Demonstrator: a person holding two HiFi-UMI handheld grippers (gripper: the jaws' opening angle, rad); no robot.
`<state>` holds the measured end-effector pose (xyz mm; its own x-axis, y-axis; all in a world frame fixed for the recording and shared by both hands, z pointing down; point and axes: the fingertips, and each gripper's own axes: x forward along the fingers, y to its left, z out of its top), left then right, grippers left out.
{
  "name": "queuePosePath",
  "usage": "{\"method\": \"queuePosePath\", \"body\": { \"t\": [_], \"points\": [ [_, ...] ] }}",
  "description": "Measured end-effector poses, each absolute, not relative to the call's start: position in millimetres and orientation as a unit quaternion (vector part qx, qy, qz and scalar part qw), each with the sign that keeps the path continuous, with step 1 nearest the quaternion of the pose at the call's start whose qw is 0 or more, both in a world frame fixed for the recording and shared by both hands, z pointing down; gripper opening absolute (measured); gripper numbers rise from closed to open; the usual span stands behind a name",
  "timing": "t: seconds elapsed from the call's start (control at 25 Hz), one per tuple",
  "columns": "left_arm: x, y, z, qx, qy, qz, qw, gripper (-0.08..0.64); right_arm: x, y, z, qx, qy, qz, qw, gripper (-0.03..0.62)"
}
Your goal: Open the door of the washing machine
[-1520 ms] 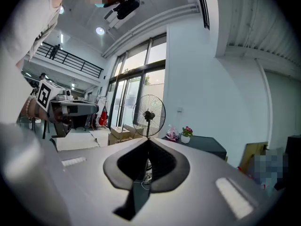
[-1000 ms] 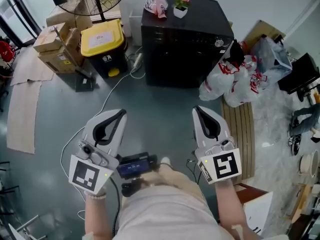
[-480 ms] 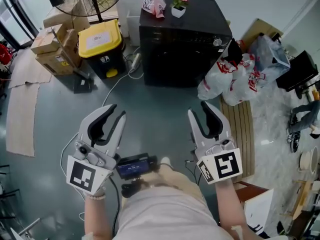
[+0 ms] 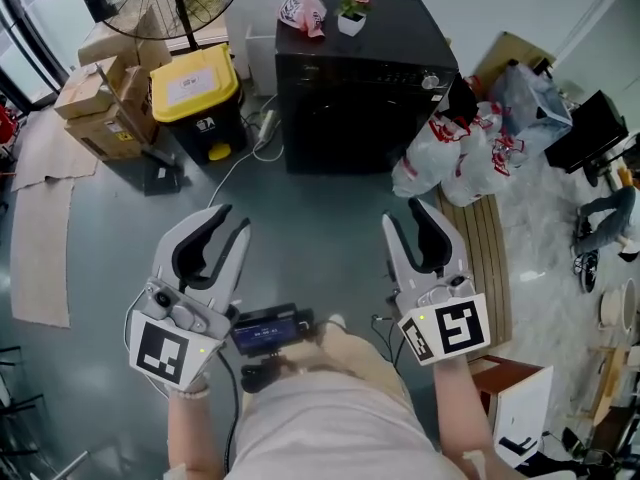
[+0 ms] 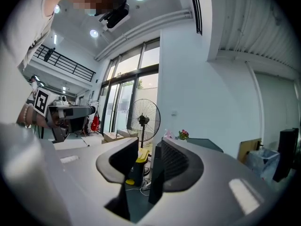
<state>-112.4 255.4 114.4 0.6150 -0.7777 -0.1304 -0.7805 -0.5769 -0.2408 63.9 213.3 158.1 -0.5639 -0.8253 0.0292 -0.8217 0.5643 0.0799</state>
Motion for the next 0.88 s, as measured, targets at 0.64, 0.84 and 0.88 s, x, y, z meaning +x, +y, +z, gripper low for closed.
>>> {"method": "queuePosePath", "body": {
  "t": [0.64, 0.84, 0.88],
  "points": [
    [-136, 260, 113, -0.895, 0.419, 0.006, 0.151, 0.078, 50, 227, 159, 0.487, -0.873, -0.033, 0.027, 0.137],
    [-138, 254, 118, -0.893, 0.425, 0.003, 0.145, 0.077, 48, 215, 159, 0.478, -0.877, -0.038, 0.030, 0.137],
    [-138, 251, 119, -0.892, 0.428, 0.002, 0.146, 0.077, 48, 211, 159, 0.475, -0.879, -0.040, 0.031, 0.138]
  ]
}}
